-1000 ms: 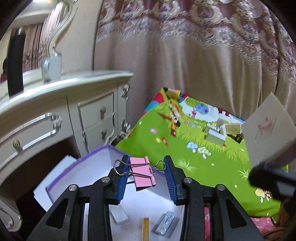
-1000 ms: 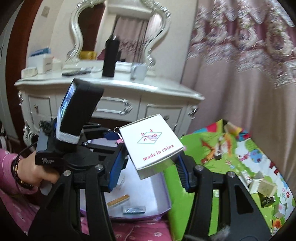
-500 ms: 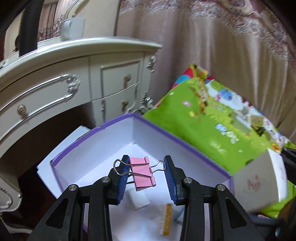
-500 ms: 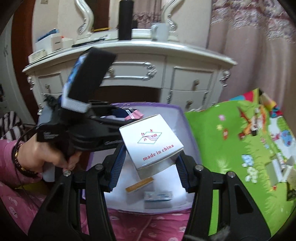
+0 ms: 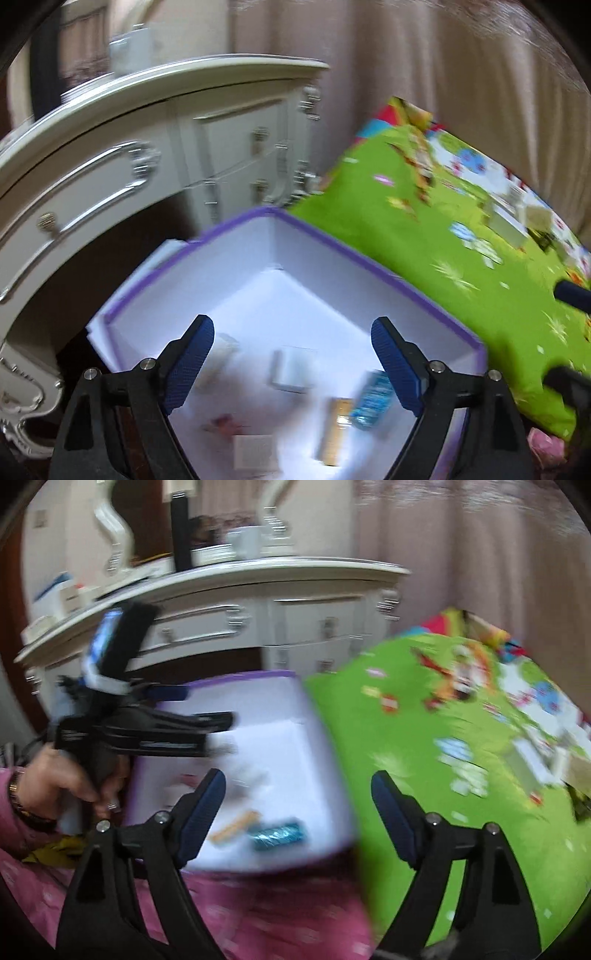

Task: Organize rigid objects
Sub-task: 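Carry the clip and box to the storage box and release them inside, then grasp a white medicine box with the left tool while the right tool grasps a black barcode box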

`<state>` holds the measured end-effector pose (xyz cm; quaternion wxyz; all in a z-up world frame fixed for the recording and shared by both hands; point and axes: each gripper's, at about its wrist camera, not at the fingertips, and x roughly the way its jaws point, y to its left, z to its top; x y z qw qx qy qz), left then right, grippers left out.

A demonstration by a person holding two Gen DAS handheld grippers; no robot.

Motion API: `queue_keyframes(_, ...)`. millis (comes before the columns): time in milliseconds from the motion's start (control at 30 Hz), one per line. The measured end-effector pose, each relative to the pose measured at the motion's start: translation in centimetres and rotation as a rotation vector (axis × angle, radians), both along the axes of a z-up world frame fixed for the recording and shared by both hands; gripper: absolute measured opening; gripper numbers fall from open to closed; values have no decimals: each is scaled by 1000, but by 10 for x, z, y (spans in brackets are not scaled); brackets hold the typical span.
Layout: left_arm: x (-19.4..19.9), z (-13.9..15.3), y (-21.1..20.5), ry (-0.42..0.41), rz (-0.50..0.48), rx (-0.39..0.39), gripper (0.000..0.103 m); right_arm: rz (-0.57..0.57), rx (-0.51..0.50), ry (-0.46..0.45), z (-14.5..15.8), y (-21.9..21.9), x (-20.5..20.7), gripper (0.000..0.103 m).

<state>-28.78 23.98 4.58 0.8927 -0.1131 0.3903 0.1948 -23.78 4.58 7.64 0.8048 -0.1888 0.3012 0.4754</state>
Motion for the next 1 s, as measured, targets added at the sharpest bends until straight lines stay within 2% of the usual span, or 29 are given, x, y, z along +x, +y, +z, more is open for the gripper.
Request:
queue_keyframes(133, 37, -3, -59, 36, -181, 44, 88, -213, -56, -39, -11, -60, 33, 86)
queue_keyframes(233, 71, -8, -106, 63, -327, 49, 88, -368, -60, -14, -19, -111, 58, 86)
queue_keyframes(267, 88, -10, -125, 73, -386, 23, 88, -403, -61, -7, -20, -125, 63, 86)
queue_keyframes(333, 115, -14, -147, 87, -435, -44, 88, -514, -65, 8, -25, -164, 77, 86)
queue_keyframes(400, 153, -15, -169, 81, -459, -167, 88, -597, -59, 22, -26, -195, 86, 86)
queue_keyframes(467, 192, -16, -187, 72, -424, -246, 88, -665, -49, 36, -28, -219, 92, 86)
queue_keyframes(533, 233, -15, -200, 64, -345, -273, 88, -735, -25, 57, -31, -244, 99, 86)
queue_keyframes(667, 306, -2, -212, 47, -132, -254, 88, -817, 32, 107, -44, -279, 106, 86)
queue_keyframes(767, 340, -8, -206, 116, 33, -209, 88, -834, 75, 185, -55, -287, 109, 86)
queue_keyframes(833, 353, -19, -202, 164, 65, -214, 91, -820, 91, 181, -53, -286, 110, 86)
queue_keyframes(900, 357, -29, -201, 139, 54, -229, 99, -798, 91, 178, -55, -284, 108, 86)
queue_keyframes(1000, 346, -32, -203, 130, -24, -217, 102, -777, 92, 169, -54, -280, 105, 86)
